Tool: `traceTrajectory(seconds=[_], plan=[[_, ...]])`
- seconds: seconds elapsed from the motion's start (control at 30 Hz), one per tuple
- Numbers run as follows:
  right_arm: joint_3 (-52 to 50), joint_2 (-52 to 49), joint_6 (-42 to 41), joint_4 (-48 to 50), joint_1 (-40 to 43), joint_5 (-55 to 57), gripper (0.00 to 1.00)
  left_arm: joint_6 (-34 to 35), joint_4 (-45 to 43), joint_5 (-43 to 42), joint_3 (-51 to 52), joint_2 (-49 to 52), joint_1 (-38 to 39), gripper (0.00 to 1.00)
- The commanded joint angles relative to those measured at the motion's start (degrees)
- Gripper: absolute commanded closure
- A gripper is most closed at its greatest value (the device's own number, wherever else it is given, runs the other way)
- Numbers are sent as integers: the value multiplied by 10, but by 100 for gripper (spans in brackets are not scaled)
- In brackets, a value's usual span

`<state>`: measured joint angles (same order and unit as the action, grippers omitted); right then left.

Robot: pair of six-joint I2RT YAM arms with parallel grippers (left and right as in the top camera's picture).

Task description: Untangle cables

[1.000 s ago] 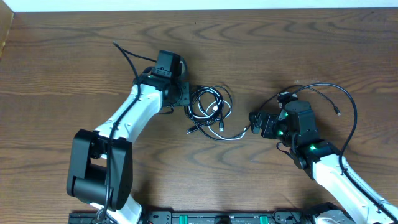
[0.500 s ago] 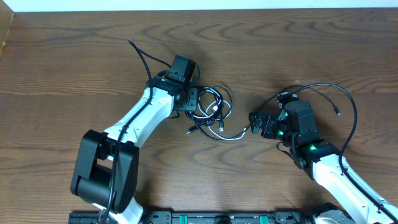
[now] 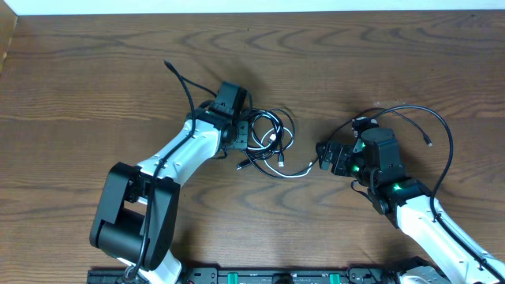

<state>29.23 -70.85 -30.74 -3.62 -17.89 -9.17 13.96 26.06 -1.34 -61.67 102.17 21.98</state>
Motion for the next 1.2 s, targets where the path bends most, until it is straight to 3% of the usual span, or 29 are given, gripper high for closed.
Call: traceTrajectory(seconds=[0.0, 0.2, 0.37, 0.57, 0.7, 0.77, 0.9, 1.03, 1.17], plan=[[-2, 0, 8, -1, 7, 7, 8, 24, -11, 4, 23, 7, 0, 58], [-2, 0, 6, -3, 7, 7, 8, 39, -29, 10, 25, 22, 0, 67], [-2, 0, 6, -5, 7, 7, 8, 87, -28, 10, 25, 76, 0, 91], [-2, 0, 6, -7, 7, 6, 8, 116, -26, 2, 25, 71, 0, 93], [-2, 0, 6, 3, 6, -10, 18, 41, -28, -114, 25, 10, 0, 93], [-2, 0, 6, 11, 7, -16, 31, -8, -28, -158, 25, -37, 0, 92], [-1, 13, 6, 16, 21, -22, 35, -41, -27, -178, 25, -108, 0, 93], [-1, 75, 6, 16, 74, -118, 41, -119, -30, -313, 25, -169, 0, 92], [-1, 144, 6, 16, 124, -242, 53, -144, -43, -450, 25, -185, 0, 93]])
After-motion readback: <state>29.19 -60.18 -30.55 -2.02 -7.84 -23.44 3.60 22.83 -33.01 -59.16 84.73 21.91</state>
